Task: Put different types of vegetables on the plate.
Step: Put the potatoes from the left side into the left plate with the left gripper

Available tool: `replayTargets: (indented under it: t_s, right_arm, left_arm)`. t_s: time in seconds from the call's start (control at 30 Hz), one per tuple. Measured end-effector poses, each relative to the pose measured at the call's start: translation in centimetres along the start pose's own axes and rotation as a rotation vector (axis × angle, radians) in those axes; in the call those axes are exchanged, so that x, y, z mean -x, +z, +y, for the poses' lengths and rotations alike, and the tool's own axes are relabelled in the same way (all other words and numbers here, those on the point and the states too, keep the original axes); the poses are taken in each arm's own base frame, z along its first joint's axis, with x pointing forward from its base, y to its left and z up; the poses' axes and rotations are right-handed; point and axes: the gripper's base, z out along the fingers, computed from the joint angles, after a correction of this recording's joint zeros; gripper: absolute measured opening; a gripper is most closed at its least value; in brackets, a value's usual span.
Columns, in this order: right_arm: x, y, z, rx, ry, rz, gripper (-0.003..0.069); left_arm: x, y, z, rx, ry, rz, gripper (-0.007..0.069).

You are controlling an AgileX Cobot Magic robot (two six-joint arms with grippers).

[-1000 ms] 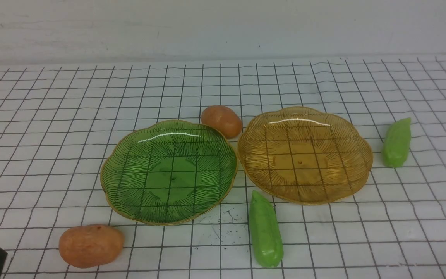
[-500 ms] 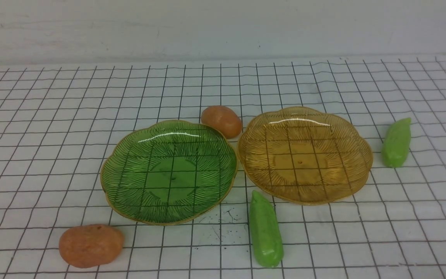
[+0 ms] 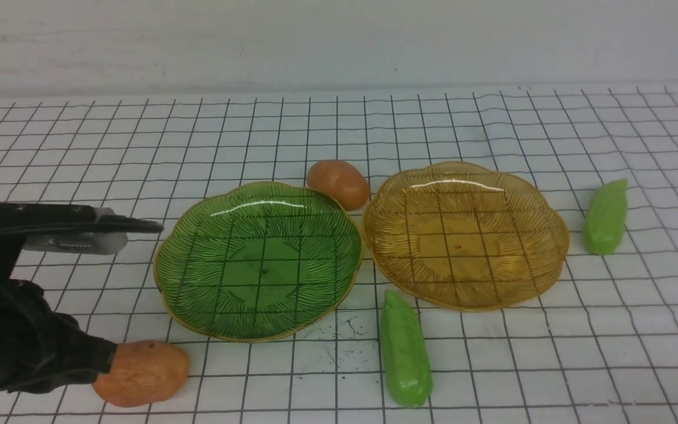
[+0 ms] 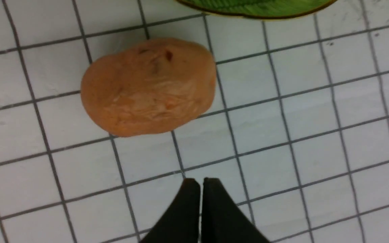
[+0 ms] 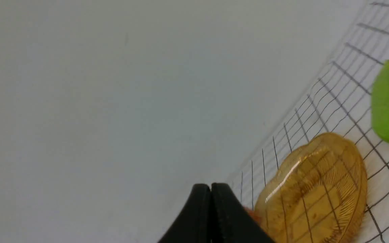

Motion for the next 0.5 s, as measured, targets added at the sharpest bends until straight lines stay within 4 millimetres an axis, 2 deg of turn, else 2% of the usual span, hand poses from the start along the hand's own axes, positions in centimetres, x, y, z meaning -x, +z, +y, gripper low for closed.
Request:
replayTargets:
  t_s: [0.03,0.1,0.17,0.2,0.23,0.3,0.37,0.43,0.47,0.5]
  right_arm:
    - [0.1,0.1,0.2,-0.004,-0.041,0.015,-0.0015]
    - [1.2,0.4,2.6,-0.009,-0.233,0.197,-0.0015]
    - [2.1,1.5,4.1,-0.038,-0.347,0.380,-0.0015]
    - [2.3,1.8,4.4,-0.044,-0.357,0.400,-0.0015]
    - [2.6,2.8,5.2,-0.067,-0.421,0.564,-0.0015]
    - [2.9,4.3,5.7,-0.081,-0.463,0.715,-0.0015]
    - [2.6,5.6,5.6,-0.087,-0.479,0.844,-0.0015]
    - [1.9,6.6,5.1,-0.087,-0.469,0.937,-0.0015]
    - [1.8,6.7,5.1,-0.086,-0.466,0.944,-0.0015]
    - [1.3,7.2,4.7,-0.077,-0.444,0.981,-0.0015]
  left_arm:
    - [0.1,0.1,0.0,0.001,-0.001,0.003,-0.0008]
    - [1.1,1.7,0.6,0.006,-0.004,0.029,-0.0008]
    - [1.8,2.5,0.9,0.013,-0.003,0.033,-0.0001]
    - [1.9,2.6,0.9,0.014,-0.003,0.035,0.0002]
    - [2.3,2.8,1.1,0.020,0.009,0.032,0.0018]
    - [2.9,2.9,1.3,0.033,0.040,0.005,0.0061]
    - [3.5,2.9,1.4,0.042,0.068,-0.033,0.0129]
    - [3.8,3.0,1.4,0.044,0.098,-0.052,0.0232]
    - [3.8,3.0,1.4,0.044,0.098,-0.051,0.0242]
    - [3.8,3.2,1.4,0.039,0.129,-0.041,0.0330]
